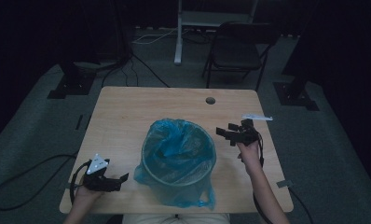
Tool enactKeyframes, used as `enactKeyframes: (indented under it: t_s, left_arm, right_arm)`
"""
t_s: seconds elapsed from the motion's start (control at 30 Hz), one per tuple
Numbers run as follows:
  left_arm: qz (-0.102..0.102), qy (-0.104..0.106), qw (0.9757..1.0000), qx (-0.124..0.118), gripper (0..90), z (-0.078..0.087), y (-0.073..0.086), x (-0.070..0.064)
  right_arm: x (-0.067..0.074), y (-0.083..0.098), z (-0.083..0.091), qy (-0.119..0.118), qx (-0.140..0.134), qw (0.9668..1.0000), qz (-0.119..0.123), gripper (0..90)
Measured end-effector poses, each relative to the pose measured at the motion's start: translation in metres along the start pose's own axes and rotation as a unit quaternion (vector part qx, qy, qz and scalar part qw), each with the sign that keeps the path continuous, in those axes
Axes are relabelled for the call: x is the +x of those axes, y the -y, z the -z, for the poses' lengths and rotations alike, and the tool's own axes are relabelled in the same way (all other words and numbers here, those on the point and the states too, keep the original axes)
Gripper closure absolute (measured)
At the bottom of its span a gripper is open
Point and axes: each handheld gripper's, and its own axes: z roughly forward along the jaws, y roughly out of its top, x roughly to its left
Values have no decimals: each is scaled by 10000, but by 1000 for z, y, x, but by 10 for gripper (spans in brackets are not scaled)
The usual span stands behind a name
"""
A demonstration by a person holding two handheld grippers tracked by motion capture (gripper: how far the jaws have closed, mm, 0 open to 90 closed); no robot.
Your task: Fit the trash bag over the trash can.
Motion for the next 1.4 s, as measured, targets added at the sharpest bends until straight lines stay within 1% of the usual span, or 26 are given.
enactKeyframes:
  t_s: [0.03,0.1,0.13,0.17,0.2,0.3,0.37,0.4,0.47,0.53,0.63,0.7,0.73,0.8,0.87,0.9,0.93,0.97,1.0,1.03,1.07,1.13,1.2,1.27,1.33,1.4]
  left_arm:
    - [33,-67,10000,-9,1,1,3,2]
    - [36,-91,10000,-14,1,2,6,4]
    - [47,-116,9999,-18,1,3,9,5]
    - [57,-144,9999,-17,1,4,11,6]
    - [76,-175,9998,-15,1,4,13,7]
    - [31,-353,9993,140,1,4,19,10]
    - [127,-384,9990,205,1,4,22,11]
    - [185,-423,9988,179,1,4,23,11]
    - [240,-386,9988,188,1,4,23,12]
    - [198,-416,9988,181,1,4,23,12]
    - [218,-373,9989,161,1,4,24,12]
    - [193,-404,9988,192,1,3,24,11]
    - [201,-367,9989,200,1,3,24,11]
    - [191,-364,9990,191,1,3,23,11]
    - [198,-314,9992,153,1,4,23,10]
    - [198,-314,9992,153,1,4,23,10]
    - [154,-327,9992,182,1,2,23,8]
    - [149,-316,9992,194,1,2,23,8]
    - [138,-317,9992,213,1,2,23,8]
    - [144,-315,9992,202,1,2,23,8]
    - [155,-306,9992,182,1,2,23,8]
    - [168,-317,9992,173,1,2,23,8]
    - [169,-308,9992,182,1,2,23,9]
    - [179,-311,9992,165,1,2,23,10]
    - [202,-313,9992,151,1,2,23,10]
    - [204,-305,9992,135,1,3,22,10]
  right_arm:
    - [2,-2,4,-35,-69,10000,-7,180]
    - [7,-7,12,-138,-247,9996,-27,180]
    - [7,-7,12,-138,-247,9996,-27,180]
    - [10,-11,15,-195,-339,9992,-27,180]
    - [14,-14,18,-273,-430,9987,11,180]
    - [27,-27,22,-547,-609,9965,170,180]
    - [36,-37,21,-676,-568,9956,303,180]
    - [41,-42,20,-719,-566,9951,371,181]
    - [53,-52,17,-878,-579,9934,463,180]
    - [70,-61,14,-1077,-607,9906,582,181]
    - [93,-67,10,-1306,-594,9871,705,181]
    - [110,-69,7,-1502,-522,9838,825,181]
    - [118,-69,6,-1584,-469,9822,889,181]
    - [134,-68,4,-1782,-423,9781,986,181]
    - [149,-67,1,-1982,-271,9742,1047,181]
    - [149,-67,1,-1982,-271,9742,1047,181]
    - [156,-66,-2,-2076,-212,9718,1098,181]
    - [175,-62,-12,-2171,62,9667,1355,181]
    - [180,-61,-17,-2201,148,9644,1460,181]
    - [184,-60,-23,-2226,247,9629,1507,181]
    - [186,-60,-28,-2206,333,9625,1546,181]
    - [187,-60,-38,-2124,495,9632,1574,183]
    - [188,-60,-48,-2066,784,9620,1604,184]
    - [188,-58,-59,-1956,1170,9595,1654,184]
    - [187,-57,-70,-1870,1520,9565,1642,185]
    - [188,-56,-79,-1735,1803,9532,1699,198]
